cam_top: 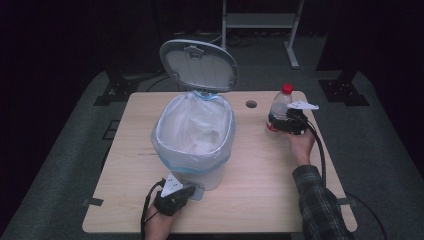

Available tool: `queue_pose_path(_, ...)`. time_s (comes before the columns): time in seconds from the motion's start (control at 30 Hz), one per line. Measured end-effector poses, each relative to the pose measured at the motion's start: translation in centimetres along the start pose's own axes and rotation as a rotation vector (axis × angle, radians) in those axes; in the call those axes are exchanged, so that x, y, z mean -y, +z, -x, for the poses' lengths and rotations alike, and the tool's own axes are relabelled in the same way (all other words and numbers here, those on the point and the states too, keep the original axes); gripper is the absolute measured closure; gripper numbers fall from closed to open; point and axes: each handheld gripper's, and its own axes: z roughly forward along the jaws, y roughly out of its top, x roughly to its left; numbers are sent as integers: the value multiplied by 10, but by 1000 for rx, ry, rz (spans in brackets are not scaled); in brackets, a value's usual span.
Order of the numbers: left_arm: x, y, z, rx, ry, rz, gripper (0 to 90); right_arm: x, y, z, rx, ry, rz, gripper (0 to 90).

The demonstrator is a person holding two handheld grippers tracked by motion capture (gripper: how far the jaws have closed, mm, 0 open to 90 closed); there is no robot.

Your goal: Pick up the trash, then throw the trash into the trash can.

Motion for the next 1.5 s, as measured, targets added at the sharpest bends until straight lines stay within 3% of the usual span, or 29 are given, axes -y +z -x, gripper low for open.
queue_pose_path(0.3, 0, 0, 0, 0, 0, 0, 893, -3, -9, 1, -41, 0, -7, 281)
queue_pose_path(0.57, 0, 0, 0, 0, 0, 0, 893, -4, -25, 4, -96, 29, -8, 282)
queue_pose_path(1.0, 0, 0, 0, -1, -1, 0, 894, -4, -46, 2, -146, 22, -13, 283)
queue_pose_path(1.5, 0, 0, 1, -3, -1, -1, 893, -11, -77, -7, -257, 10, 31, 283)
